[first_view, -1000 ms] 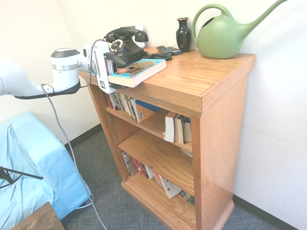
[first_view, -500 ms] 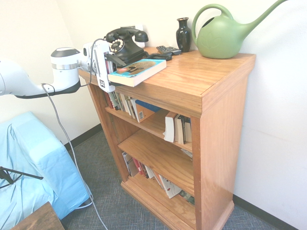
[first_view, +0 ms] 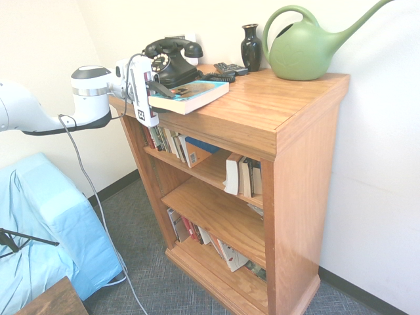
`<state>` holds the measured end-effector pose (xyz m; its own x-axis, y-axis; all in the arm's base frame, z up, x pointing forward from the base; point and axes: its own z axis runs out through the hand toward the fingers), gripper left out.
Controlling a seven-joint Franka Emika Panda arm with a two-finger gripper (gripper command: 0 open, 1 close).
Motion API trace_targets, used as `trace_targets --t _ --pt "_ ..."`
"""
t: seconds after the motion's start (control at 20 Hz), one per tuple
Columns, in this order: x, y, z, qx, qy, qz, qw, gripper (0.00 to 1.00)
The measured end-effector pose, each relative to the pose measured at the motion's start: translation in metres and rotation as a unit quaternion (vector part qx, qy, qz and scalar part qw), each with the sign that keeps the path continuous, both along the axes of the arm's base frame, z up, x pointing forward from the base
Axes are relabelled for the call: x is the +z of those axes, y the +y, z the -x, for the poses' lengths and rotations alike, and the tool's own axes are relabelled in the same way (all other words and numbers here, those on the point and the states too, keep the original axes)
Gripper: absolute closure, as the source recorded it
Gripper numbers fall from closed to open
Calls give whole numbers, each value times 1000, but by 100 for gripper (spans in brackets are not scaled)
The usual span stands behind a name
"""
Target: Organize the shelf
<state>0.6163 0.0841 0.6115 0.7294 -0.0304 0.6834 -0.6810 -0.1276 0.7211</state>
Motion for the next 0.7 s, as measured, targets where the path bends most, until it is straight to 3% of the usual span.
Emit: trace_targets --t 0.7 --pt "21 -5 11 -2 -16 -22 1000 100"
